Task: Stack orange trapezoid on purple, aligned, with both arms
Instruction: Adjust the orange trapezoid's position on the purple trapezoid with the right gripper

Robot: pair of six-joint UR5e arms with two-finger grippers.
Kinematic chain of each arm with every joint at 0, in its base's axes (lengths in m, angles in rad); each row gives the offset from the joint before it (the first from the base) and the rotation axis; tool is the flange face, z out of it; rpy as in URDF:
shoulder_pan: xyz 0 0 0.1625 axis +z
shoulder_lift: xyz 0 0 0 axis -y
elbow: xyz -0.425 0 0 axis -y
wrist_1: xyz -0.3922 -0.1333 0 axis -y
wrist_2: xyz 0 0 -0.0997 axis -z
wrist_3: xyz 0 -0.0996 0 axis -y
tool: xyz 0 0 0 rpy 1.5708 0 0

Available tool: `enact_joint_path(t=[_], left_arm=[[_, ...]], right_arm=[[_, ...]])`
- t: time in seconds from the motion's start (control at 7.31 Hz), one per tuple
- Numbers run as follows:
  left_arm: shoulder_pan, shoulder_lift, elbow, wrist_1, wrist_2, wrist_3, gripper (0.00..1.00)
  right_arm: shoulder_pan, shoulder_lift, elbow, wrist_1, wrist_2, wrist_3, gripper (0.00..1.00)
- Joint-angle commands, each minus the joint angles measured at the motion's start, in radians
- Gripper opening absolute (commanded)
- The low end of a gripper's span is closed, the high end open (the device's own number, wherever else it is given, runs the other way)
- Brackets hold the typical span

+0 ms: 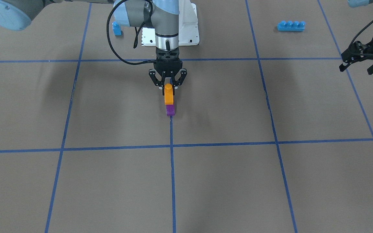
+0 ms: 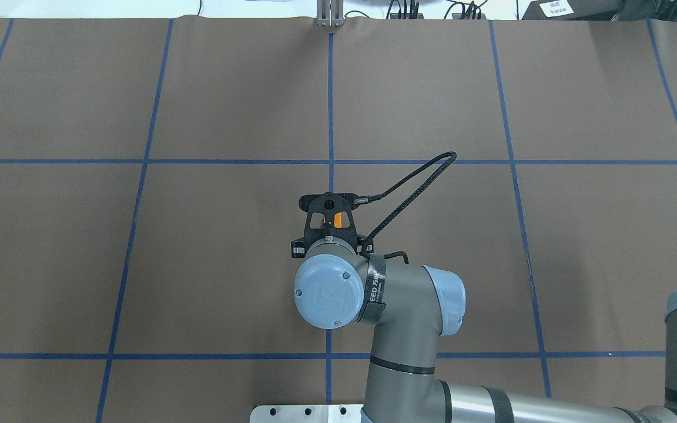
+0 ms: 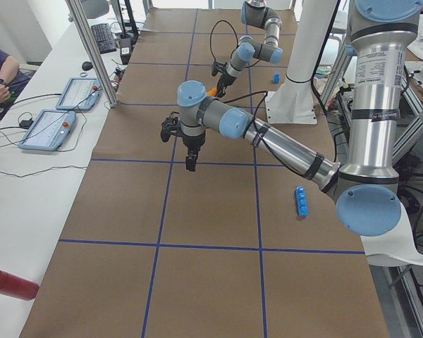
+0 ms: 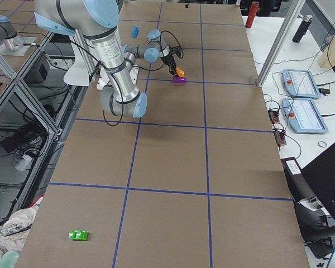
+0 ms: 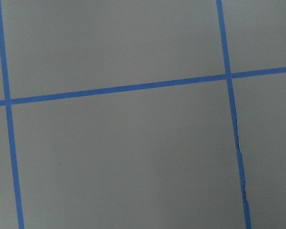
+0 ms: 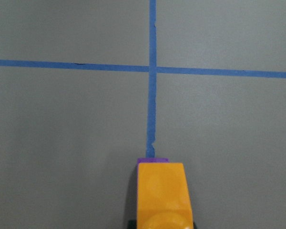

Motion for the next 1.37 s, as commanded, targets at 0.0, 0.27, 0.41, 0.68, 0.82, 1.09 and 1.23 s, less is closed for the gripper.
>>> enact_joint_path(t=[0.0, 0.27, 0.41, 0.68, 0.82, 1.09, 1.23], left_arm=[[0.002, 0.0, 0.002, 0.0, 0.0, 0.001, 1.0], [0.0, 0.0, 0.005, 0.0, 0.0, 0.001, 1.0], [0.002, 0.0, 0.005, 0.0, 0.0, 0.003, 1.0], [0.002, 0.0, 0.005, 0.0, 0.0, 0.003, 1.0], [0.002, 0.0, 0.005, 0.0, 0.0, 0.003, 1.0], [0.0, 0.0, 0.003, 0.0, 0.0, 0.001, 1.0], [0.002, 0.0, 0.003, 0.0, 0.0, 0.001, 1.0]], right_arm=[[-0.008, 0.0, -0.016, 0.002, -0.014, 0.005, 0.0], [-0.014, 0.0, -0.024, 0.003, -0.03, 0.005, 0.0], [-0.014, 0.0, -0.028, 0.003, -0.03, 0.005, 0.0], [-0.012, 0.003, -0.025, 0.003, -0.03, 0.004, 0.0], [-0.012, 0.003, -0.024, 0.003, -0.03, 0.002, 0.0], [-0.006, 0.004, -0.015, 0.003, -0.03, -0.001, 0.0], [-0.009, 0.003, -0.016, 0.003, -0.03, 0.008, 0.0]])
